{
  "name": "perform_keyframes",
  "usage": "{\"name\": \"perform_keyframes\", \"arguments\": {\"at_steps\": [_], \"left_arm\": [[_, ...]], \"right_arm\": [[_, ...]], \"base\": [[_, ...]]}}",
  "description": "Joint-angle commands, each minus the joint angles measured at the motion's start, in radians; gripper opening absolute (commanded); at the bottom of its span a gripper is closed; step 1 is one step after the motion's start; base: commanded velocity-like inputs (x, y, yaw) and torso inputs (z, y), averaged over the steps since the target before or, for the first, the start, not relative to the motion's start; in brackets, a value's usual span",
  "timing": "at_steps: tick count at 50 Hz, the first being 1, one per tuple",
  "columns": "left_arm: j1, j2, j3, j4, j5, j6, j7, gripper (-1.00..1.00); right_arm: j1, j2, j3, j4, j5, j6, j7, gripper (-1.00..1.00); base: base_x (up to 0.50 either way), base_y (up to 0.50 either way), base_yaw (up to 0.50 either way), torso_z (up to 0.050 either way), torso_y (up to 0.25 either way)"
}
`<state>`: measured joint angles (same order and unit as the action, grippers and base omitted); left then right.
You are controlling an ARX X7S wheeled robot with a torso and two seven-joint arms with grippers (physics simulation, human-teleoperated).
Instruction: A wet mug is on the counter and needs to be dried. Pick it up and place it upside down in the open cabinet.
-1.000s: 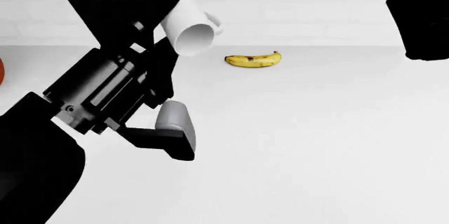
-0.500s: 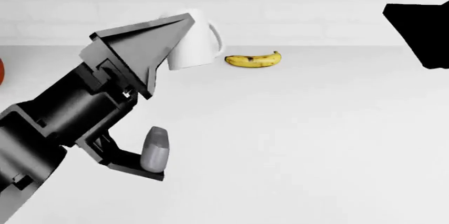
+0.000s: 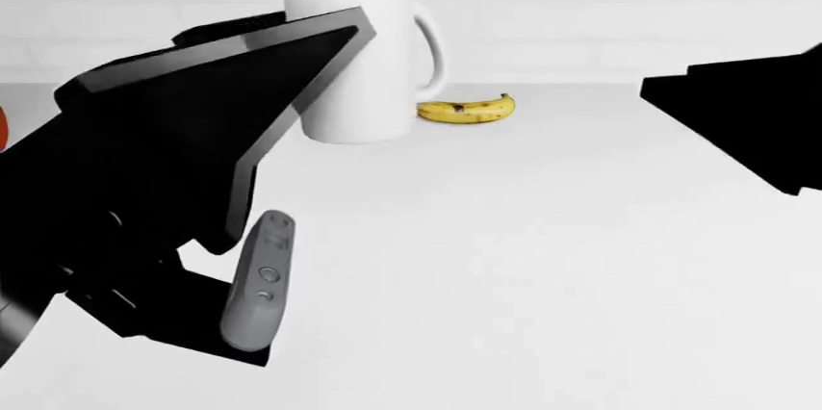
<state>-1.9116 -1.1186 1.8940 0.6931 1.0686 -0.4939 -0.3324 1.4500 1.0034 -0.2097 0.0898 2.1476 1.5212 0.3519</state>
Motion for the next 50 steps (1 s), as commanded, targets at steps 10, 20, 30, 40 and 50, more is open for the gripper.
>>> {"name": "perform_keyframes", "arguments": {"at_steps": [10, 20, 30, 40, 50], "left_arm": [[0.001, -0.027, -0.001, 0.006, 0.06, 0.03, -0.011, -1.0], [0.015, -0.036, 0.001, -0.018, 0.06, 0.029, -0.012, -1.0], [0.006, -0.038, -0.013, 0.021, 0.06, 0.033, 0.008, -1.0], [0.011, -0.057, -0.017, 0.052, 0.071, 0.033, 0.013, -1.0], [0.037, -0.054, -0.011, 0.062, 0.1, 0.026, 0.007, -1.0]], "right_arm": [[0.167, 0.011, -0.199, 0.049, 0.053, 0.033, -0.188, 1.0], [0.221, 0.018, -0.284, 0.013, 0.076, 0.024, -0.238, 1.0], [0.275, -0.038, -0.322, 0.0, 0.077, 0.017, -0.285, 1.0], [0.304, -0.129, -0.357, -0.001, 0.04, 0.004, -0.331, 1.0], [0.345, -0.191, -0.388, 0.036, 0.001, -0.002, -0.379, 1.0]], "base": [[0.0, 0.0, 0.0, 0.0, 0.0], [0.0, 0.0, 0.0, 0.0, 0.0], [0.0, 0.0, 0.0, 0.0, 0.0], [0.0, 0.0, 0.0, 0.0, 0.0], [0.0, 0.0, 0.0, 0.0, 0.0]]}}
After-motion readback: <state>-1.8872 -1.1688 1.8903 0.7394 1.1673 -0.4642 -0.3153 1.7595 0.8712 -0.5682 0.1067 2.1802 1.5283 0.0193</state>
